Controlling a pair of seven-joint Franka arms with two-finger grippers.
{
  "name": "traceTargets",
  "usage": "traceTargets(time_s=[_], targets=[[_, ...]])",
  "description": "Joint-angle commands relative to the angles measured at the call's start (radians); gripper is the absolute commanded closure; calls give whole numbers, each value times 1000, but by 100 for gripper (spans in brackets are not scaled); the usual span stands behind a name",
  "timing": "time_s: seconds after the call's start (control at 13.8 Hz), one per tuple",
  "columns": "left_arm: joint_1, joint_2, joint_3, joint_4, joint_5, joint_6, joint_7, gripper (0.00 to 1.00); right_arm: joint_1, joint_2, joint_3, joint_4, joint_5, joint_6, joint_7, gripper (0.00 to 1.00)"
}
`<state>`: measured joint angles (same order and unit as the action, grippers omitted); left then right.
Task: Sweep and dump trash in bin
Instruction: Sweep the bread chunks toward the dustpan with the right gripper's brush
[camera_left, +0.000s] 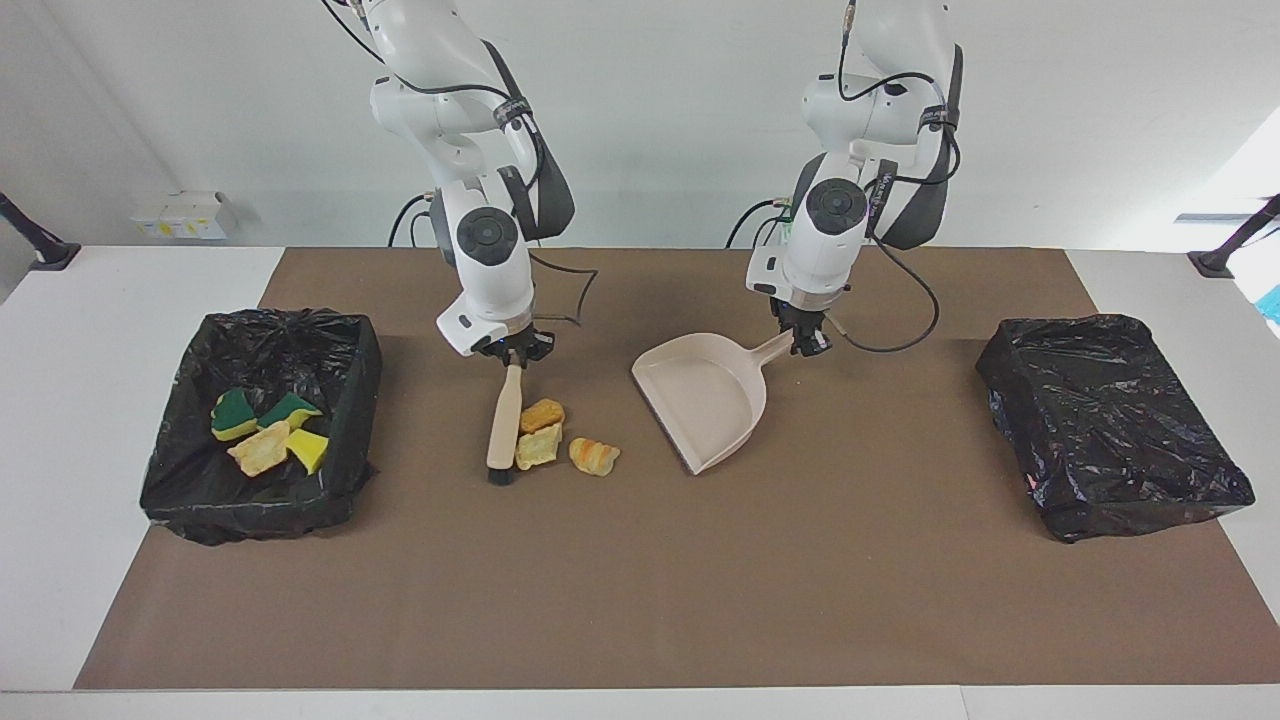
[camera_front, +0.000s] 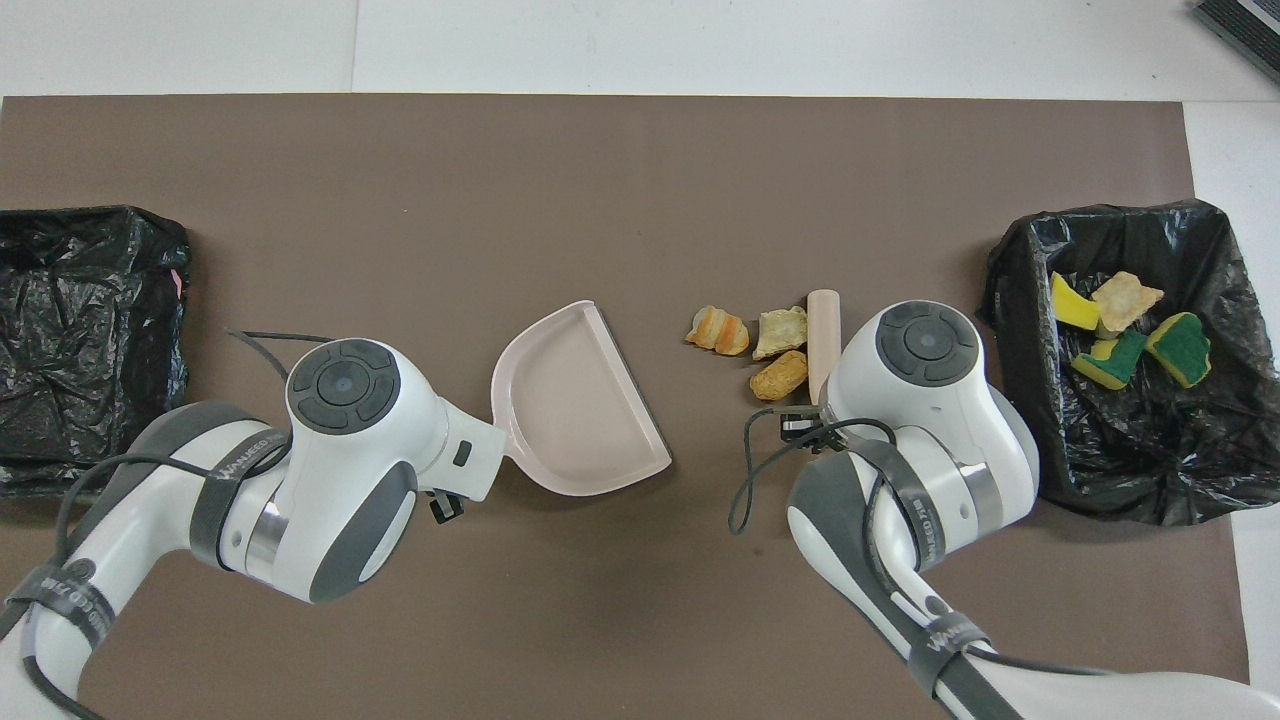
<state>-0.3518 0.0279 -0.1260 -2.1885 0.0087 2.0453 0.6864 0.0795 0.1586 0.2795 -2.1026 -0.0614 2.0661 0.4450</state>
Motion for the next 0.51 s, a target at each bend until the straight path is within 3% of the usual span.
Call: traceTargets(time_s=[0.0, 0.22, 0.44], targets=[[-10, -33, 12, -31, -16, 0, 12, 100, 51, 58, 7, 55, 14, -1, -44, 100], [-10, -36, 12, -37, -18, 0, 10, 100, 107, 42, 21, 47, 25, -11, -217, 100], [-9, -36, 12, -37, -18, 0, 12, 100, 114, 35, 99, 47, 187, 0, -313, 100]])
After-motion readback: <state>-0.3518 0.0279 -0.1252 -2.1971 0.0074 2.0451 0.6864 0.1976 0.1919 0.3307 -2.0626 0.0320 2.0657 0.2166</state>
